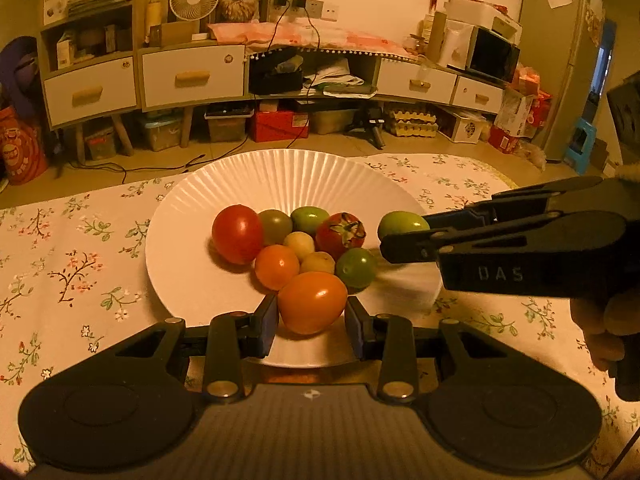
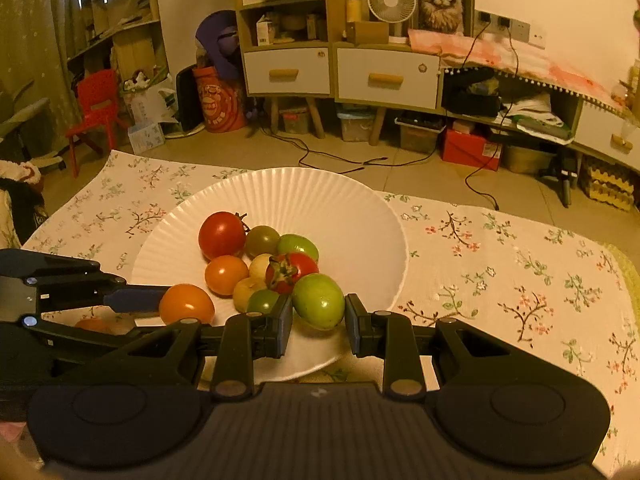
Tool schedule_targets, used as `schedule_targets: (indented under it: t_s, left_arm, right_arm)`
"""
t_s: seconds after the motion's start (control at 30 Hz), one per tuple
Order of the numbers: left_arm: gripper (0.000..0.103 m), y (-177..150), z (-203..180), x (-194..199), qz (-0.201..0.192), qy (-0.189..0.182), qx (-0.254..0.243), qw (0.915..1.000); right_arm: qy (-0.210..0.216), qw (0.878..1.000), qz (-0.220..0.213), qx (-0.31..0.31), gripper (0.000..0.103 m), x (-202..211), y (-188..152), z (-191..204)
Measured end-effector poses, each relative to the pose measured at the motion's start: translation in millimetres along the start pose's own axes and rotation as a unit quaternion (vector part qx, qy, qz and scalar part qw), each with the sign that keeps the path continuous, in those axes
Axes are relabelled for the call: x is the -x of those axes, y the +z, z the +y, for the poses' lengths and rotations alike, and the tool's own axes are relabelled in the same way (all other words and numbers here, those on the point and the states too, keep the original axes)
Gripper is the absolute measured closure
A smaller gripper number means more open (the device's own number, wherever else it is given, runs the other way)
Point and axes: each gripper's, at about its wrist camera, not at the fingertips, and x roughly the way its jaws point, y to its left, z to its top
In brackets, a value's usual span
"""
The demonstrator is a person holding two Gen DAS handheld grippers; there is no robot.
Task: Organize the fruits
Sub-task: 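Carry the orange and light green tomatoes with both tools over the plate, then open both tools to release the tomatoes onto the plate, then move both open tools back toward the mandarins on the cloth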
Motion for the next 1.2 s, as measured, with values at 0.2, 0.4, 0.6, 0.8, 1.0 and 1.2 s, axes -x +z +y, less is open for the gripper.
schedule_targets:
  t_s: [0.2, 0.4, 0.6, 0.8, 1.0, 1.2]
  left_arm:
    - [0.074, 2.0, -2.2, 0.1, 0.002, 0.003, -0.007, 1.0]
    - [0.074, 1.3, -1.3, 4.0, -0.006, -0.002, -0.007, 1.0]
    - [0.066, 4.2, -0.4, 15.2, -0.013, -0.002, -0.014, 0.9998]
    - [0.055, 4.3, -0.5, 26.6, -0.012, 0.001, -0.02, 0.9997]
    - [0.045, 1.7, 1.5, 36.1, -0.012, 0.004, -0.019, 0.9997]
    - [0.034, -3.9, 6.1, 46.1, -0.01, 0.009, -0.017, 0.9998]
  right_arm:
    - [-0.001, 1.0, 0.001, 0.011, 0.077, -3.1, -0.3, 1.7]
    - [-0.001, 1.0, 0.001, 0.009, 0.077, -1.5, 0.0, 1.1]
    - [0.0, 1.0, -0.001, 0.006, 0.069, 3.3, 0.7, 2.0]
    - [-0.004, 1.0, -0.006, 0.006, 0.059, 13.6, 3.3, 9.3]
    - [-0.011, 1.0, -0.013, 0.0, 0.049, 24.0, 5.2, 15.1]
    - [-0.02, 1.0, -0.02, -0.006, 0.035, 31.7, 5.9, 20.9]
